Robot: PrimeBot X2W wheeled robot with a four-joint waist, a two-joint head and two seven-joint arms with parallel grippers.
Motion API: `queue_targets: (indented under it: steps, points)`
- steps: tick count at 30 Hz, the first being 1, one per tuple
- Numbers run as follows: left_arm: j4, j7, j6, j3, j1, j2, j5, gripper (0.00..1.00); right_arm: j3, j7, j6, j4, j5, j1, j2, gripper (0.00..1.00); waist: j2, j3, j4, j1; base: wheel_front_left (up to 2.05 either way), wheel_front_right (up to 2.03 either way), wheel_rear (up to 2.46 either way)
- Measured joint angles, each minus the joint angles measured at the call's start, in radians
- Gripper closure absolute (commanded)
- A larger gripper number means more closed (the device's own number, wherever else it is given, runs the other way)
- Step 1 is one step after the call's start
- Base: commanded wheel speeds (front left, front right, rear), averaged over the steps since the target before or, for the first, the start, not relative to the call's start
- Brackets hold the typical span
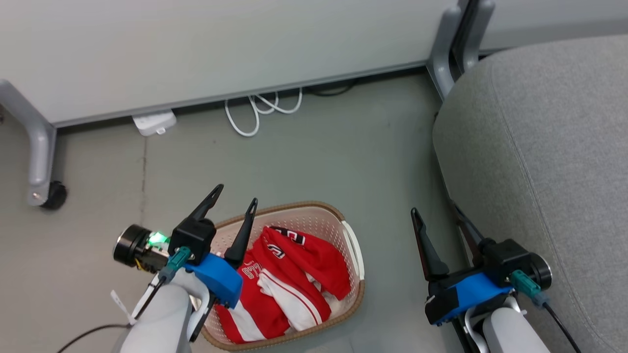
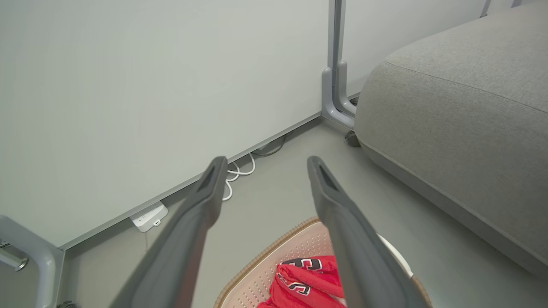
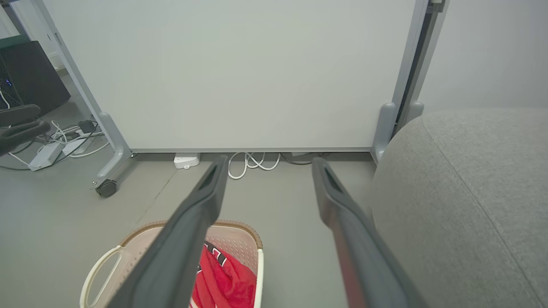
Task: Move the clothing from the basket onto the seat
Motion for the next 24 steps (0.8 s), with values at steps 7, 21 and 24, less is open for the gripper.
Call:
queue_targets:
  steps: [7,21,24]
  points:
    - [0.096,0.000,-0.008,-0.097,-0.118,0.028,0.008,0.00,0.004,0.000,0.000,-0.025,0.013,-0.053,0.000,0.00,0.0000,0.106,-0.044,0.0001,0.00,0.00,0.00]
    - [0.316,0.000,-0.011,-0.371,-0.315,0.111,-0.022,0.00,0.011,0.000,0.000,-0.092,0.027,-0.183,-0.001,0.00,0.0000,0.342,-0.108,0.0002,0.00,0.00,0.00]
    - [0.372,0.000,-0.011,-0.445,-0.363,0.136,-0.036,0.00,0.012,0.000,0.000,-0.109,0.029,-0.217,-0.001,0.00,0.0000,0.413,-0.122,0.0002,0.00,0.00,0.00]
